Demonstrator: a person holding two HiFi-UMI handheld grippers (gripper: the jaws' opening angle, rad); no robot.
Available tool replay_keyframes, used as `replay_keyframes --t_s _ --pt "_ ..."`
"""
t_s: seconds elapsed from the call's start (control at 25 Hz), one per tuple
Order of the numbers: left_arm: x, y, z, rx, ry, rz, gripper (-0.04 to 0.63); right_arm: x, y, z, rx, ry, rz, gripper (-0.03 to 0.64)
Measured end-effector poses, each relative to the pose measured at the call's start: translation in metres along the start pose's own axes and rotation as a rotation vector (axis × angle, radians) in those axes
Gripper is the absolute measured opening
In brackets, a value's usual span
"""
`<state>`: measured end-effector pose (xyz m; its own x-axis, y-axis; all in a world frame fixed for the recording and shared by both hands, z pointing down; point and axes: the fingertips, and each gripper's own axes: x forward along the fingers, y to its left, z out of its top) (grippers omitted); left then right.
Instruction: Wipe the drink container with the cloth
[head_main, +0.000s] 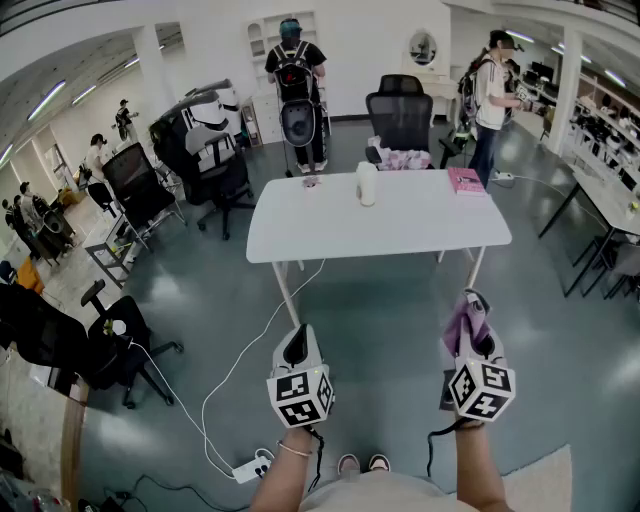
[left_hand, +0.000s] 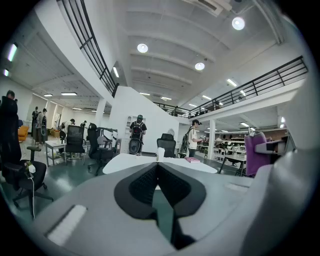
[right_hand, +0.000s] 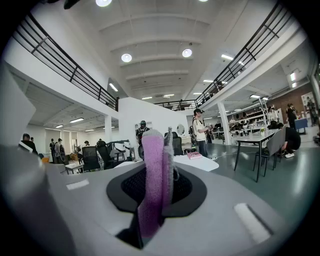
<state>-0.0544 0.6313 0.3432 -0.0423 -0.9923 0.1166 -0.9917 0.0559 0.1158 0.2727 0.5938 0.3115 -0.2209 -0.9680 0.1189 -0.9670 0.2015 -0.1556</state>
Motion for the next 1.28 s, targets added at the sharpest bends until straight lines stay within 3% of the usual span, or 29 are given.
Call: replay_keyframes --t_s 0.52,0.92,1.04,1.16,1.28 --pt "0.008 -0.005 0.0 0.001 0.003 -0.016 0.0 0.003 0.002 0.0 -0.012 0.009 0.026 0.066" --pt "0.009 -0.021 -0.002 0.005 -0.002 -0.075 0.002 0.004 -0.007 -0.012 0.022 0.036 0.003 0.068" --pt "0.011 -0.026 -0.003 -0.002 0.005 -0.107 0.057 0.004 -0.012 -0.017 0.027 0.046 -0.004 0.067" --pt "0.012 -0.029 -0.004 -0.001 0.009 -0.12 0.068 0.003 -0.016 -0.02 0.032 0.052 -0.008 0.068" --pt "0.012 -0.035 -0.005 0.001 0.015 -0.146 0.132 0.0 -0.021 -0.022 0.037 0.057 -0.014 0.068"
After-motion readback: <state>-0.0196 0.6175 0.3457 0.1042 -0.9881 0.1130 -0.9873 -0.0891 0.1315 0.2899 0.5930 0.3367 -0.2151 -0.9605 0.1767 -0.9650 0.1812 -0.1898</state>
